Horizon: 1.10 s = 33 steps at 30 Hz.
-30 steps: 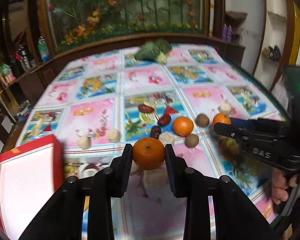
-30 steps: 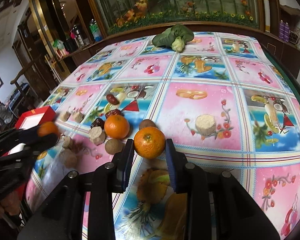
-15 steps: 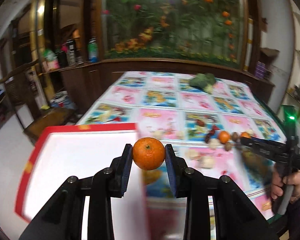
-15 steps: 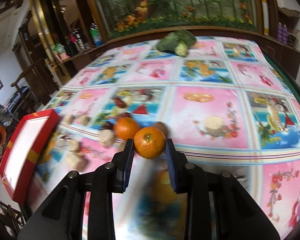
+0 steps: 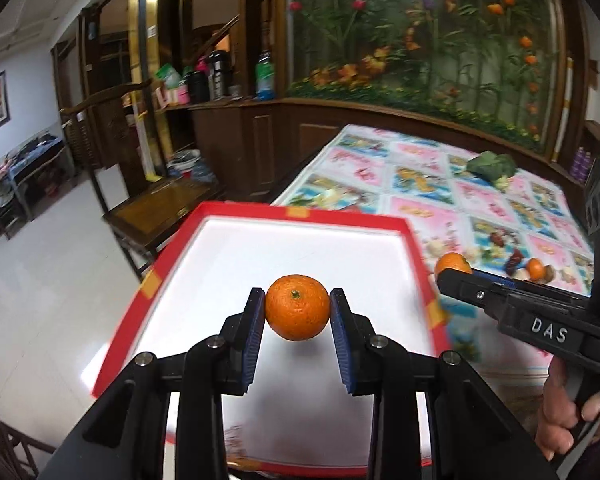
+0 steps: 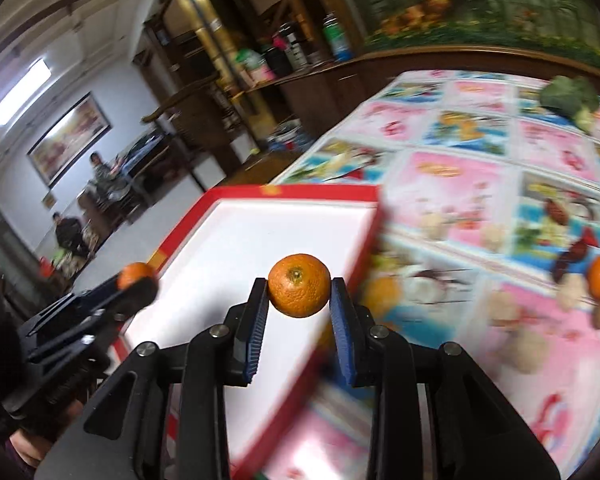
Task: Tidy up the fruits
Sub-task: 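Carry both held tangerines over the red-rimmed white tray, then open both grippers to drop the tangerines into the tray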
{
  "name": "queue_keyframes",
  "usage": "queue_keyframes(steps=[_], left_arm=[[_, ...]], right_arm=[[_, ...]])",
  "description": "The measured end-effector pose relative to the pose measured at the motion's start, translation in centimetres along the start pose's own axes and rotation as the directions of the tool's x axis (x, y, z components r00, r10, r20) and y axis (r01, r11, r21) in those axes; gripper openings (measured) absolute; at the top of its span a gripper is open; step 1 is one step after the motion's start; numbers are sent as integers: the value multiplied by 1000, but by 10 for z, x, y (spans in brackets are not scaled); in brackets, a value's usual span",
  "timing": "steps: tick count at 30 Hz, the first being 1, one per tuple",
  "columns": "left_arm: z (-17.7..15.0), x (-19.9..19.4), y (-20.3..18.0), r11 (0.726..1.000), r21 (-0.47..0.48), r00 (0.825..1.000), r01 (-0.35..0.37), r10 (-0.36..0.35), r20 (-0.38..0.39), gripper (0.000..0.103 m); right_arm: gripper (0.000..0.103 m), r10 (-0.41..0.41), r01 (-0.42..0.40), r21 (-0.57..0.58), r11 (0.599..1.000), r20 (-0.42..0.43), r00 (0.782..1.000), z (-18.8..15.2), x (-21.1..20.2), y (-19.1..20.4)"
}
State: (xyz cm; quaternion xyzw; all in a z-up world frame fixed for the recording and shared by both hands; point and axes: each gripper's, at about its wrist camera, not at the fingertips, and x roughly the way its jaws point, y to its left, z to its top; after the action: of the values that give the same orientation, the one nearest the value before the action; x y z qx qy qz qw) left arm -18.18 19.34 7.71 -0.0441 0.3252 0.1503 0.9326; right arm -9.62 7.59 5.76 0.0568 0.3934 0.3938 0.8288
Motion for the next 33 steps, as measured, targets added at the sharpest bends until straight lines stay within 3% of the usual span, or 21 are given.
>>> queue_keyframes(steps=[7, 20, 22, 24, 30, 33], left_arm=[[-14, 15, 16, 998, -1, 997, -68, 68, -46, 32], [-28, 33, 26, 994, 13, 986, -104, 105, -131, 34], [-28, 32, 27, 993, 14, 985, -116, 117, -126, 43], [-27, 28, 30, 991, 4, 984, -135, 135, -119, 56], [-23, 17, 31, 989, -16, 985, -148, 146, -89, 66], [-19, 10, 25, 991, -14, 989, -136, 135, -60, 71]], right_arm=[[34, 26, -32, -54, 998, -96, 995, -10, 36, 27], [34, -63, 39, -158, 987, -153, 986, -20, 53, 47], [36, -70, 42, -180, 983, -153, 986, -20, 51, 50], [45, -62, 34, -178, 984, -158, 985, -19, 48, 50], [47, -27, 15, -130, 991, -95, 995, -10, 19, 35], [48, -55, 51, -102, 993, -40, 998, -8, -10, 9]])
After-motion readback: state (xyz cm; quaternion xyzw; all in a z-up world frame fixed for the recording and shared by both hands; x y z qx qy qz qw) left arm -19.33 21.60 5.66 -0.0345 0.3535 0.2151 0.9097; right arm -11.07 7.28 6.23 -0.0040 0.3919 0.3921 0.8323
